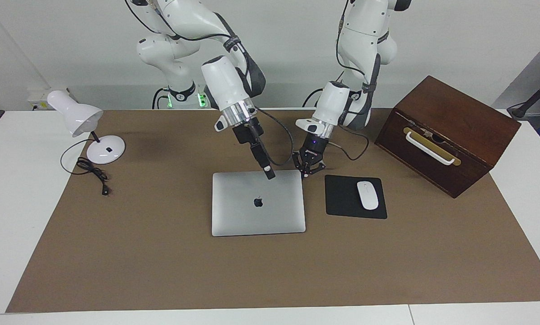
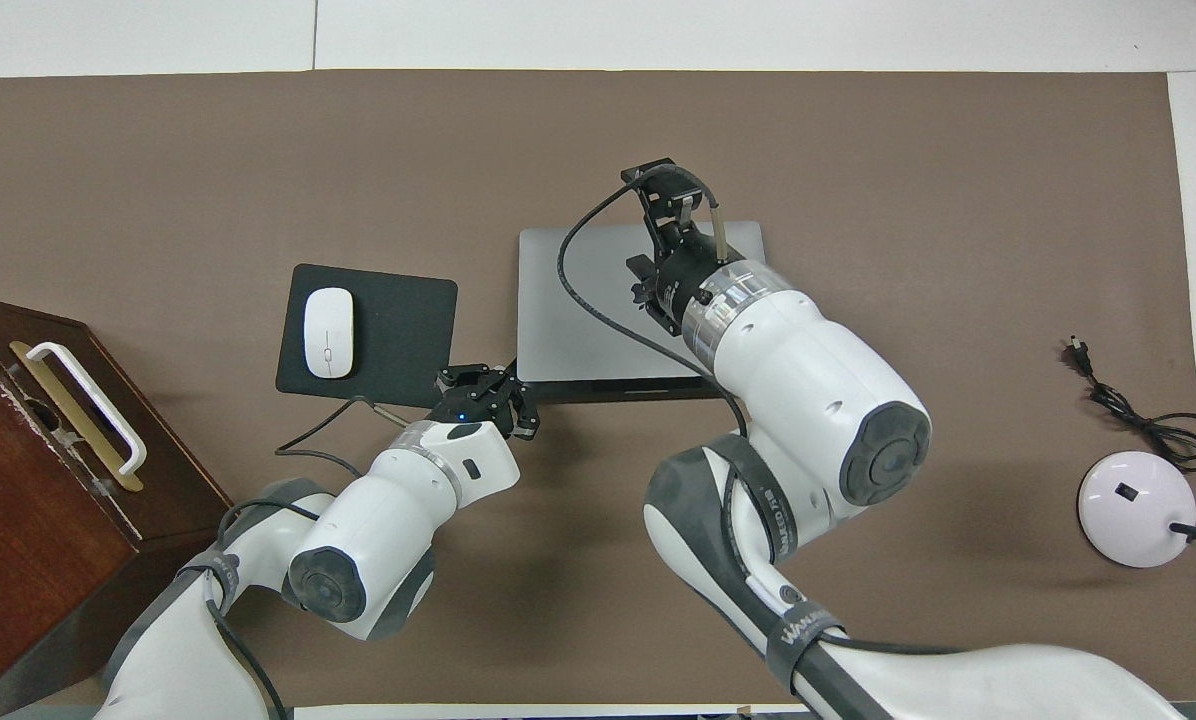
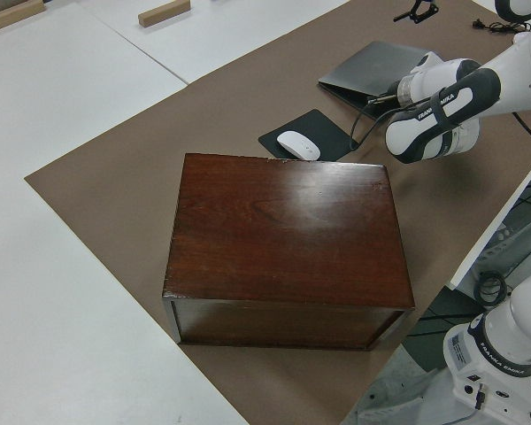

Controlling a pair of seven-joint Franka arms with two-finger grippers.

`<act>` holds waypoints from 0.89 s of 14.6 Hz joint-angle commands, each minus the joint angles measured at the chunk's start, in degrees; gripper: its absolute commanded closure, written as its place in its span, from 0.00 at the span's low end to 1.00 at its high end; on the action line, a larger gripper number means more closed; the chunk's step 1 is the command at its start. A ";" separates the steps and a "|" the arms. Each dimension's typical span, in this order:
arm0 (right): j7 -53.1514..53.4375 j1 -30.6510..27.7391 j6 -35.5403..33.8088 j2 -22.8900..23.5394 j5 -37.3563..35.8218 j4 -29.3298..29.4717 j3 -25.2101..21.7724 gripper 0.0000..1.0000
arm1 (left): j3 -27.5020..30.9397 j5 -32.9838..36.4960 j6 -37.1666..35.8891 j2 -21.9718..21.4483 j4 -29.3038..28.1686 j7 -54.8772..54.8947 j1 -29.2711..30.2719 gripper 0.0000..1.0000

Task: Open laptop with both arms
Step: 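Lower the right gripper to the laptop's near front edge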

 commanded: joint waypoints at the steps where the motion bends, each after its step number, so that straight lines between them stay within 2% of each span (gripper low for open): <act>1: 1.31 1.01 4.18 -1.87 1.19 -5.03 -0.06 0.04 | 0.25 4.53 1.34 2.97 1.88 0.12 2.08 1.00; 5: 1.31 1.63 8.32 -3.53 1.63 -10.39 0.02 0.04 | 0.17 5.60 1.35 4.21 2.76 0.12 3.23 1.00; 10: 2.36 2.50 8.76 -5.82 2.16 -14.97 0.20 0.04 | 0.08 5.51 1.35 3.94 2.59 0.03 3.05 1.00; 13: 2.36 5.05 9.02 -6.26 4.79 -17.52 0.11 0.04 | -0.19 5.16 1.35 3.07 2.33 -0.23 2.88 1.00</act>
